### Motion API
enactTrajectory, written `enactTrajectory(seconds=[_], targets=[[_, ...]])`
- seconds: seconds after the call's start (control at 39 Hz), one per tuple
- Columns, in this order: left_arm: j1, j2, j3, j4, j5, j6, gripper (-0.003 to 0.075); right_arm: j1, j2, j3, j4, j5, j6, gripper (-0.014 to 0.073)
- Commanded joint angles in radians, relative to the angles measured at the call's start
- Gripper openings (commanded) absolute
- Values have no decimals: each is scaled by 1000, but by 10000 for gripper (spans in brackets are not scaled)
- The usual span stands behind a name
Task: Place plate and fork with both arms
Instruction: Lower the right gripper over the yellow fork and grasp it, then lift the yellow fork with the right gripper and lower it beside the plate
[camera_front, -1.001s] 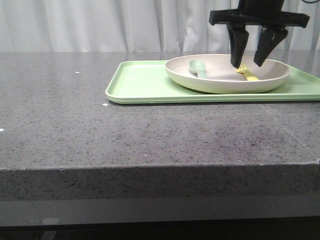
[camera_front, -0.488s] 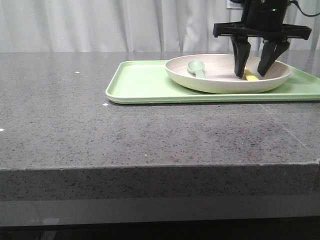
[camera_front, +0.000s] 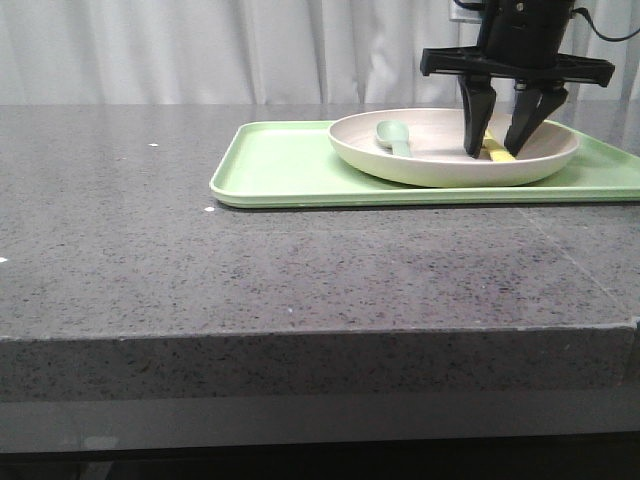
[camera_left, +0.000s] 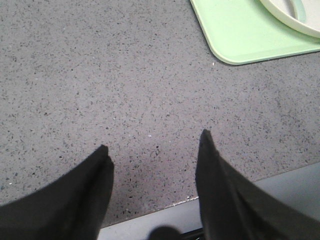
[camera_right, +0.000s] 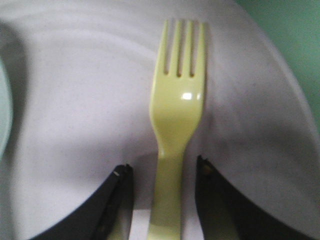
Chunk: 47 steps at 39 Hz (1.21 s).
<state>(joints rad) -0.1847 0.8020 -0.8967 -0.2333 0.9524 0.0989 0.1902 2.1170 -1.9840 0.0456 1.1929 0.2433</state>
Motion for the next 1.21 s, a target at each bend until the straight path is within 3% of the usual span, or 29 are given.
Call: enactTrajectory(seconds=[0.0,0.33,0.82,1.03,1.18], targets=[[2,-6,-24,-14,-54,2,376,-5,-46,-26,-5,-34,1,221],[2,-6,-24,-14,-54,2,376,-5,-48,-45,-5,1,1,88],[2,-6,-24,-2,-54,2,376,-5,-106,-270,-5,143,-20,87],[2,-6,-24,5,-47,2,376,-18,-196,-252,-3,144,-78,87],[2,-6,-24,24,-47,2,376,-67,-286,-146,11,144,-118,87]])
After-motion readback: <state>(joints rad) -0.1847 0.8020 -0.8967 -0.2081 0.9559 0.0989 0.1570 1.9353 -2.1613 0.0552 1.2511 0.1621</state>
